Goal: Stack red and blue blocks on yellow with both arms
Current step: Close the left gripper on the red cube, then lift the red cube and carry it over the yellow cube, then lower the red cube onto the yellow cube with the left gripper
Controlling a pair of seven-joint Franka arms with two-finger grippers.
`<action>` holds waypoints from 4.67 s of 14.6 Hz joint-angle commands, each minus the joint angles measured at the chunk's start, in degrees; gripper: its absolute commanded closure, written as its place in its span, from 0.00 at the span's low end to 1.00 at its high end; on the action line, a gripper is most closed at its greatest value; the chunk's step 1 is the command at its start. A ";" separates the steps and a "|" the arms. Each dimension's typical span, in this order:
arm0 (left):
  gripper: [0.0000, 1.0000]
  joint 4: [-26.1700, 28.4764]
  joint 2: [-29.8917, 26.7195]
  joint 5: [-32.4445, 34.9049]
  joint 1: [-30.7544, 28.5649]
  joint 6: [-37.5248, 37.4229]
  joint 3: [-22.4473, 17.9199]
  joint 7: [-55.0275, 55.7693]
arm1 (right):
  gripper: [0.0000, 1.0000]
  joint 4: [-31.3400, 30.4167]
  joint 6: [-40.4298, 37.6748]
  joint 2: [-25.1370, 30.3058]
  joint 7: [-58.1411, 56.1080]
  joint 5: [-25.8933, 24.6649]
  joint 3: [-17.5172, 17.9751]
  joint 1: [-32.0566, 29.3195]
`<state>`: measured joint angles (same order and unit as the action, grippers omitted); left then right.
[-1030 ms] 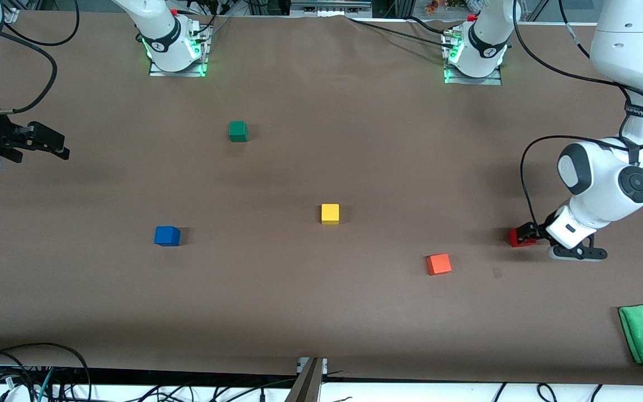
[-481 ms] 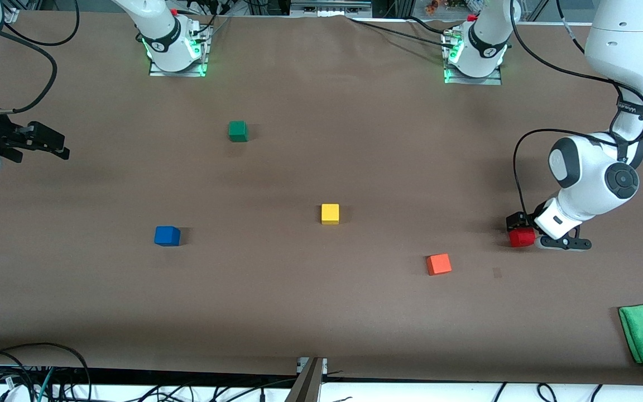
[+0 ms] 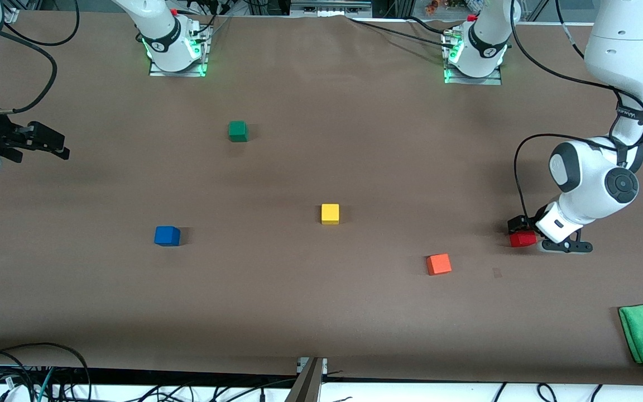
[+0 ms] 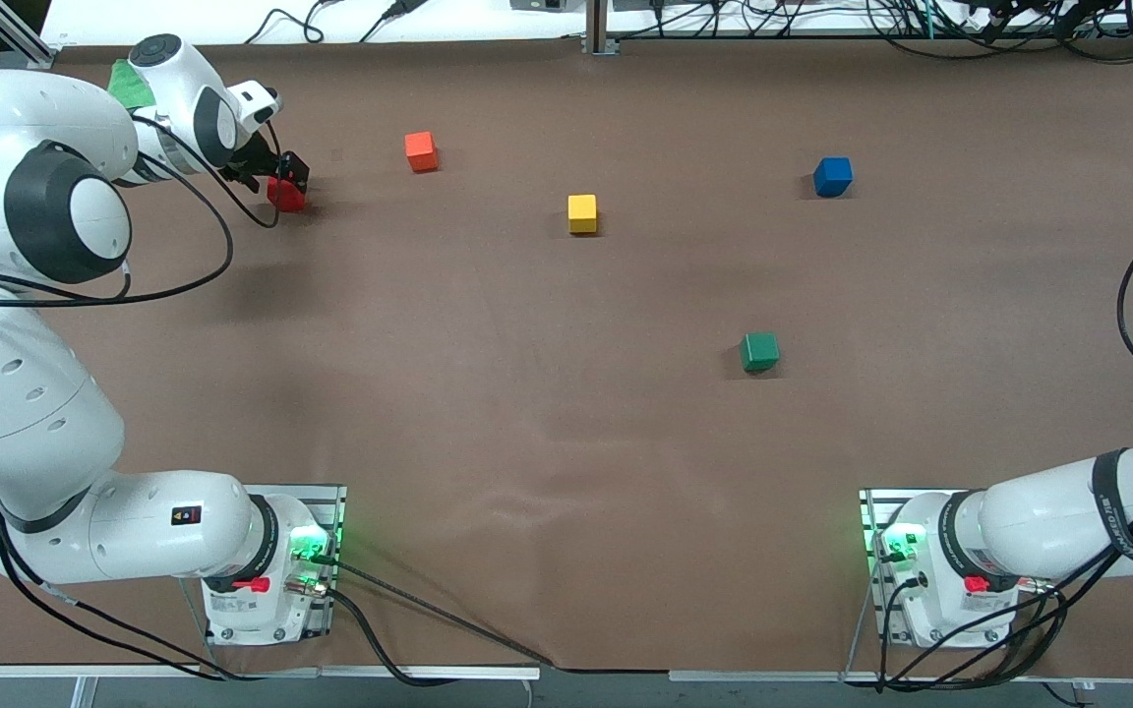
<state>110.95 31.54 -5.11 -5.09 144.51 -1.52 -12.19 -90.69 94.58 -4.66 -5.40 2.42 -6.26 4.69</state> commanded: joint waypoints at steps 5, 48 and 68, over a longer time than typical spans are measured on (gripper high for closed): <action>0.00 -3.02 2.21 0.54 0.08 0.16 -0.06 3.75 | 0.00 -0.37 -0.71 1.05 -0.75 0.13 0.11 -0.12; 1.00 -32.63 4.40 9.51 42.00 -32.36 1.35 90.83 | 0.00 -0.37 -0.80 0.79 -0.75 0.04 -0.33 -0.20; 1.00 -38.88 14.69 11.35 46.13 -25.07 1.00 109.48 | 0.00 0.51 0.78 -0.88 -0.66 -1.19 -0.24 -0.64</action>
<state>73.69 45.70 4.67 40.30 119.55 -0.04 96.39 -90.70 95.16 -4.90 -5.39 1.54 -6.64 4.61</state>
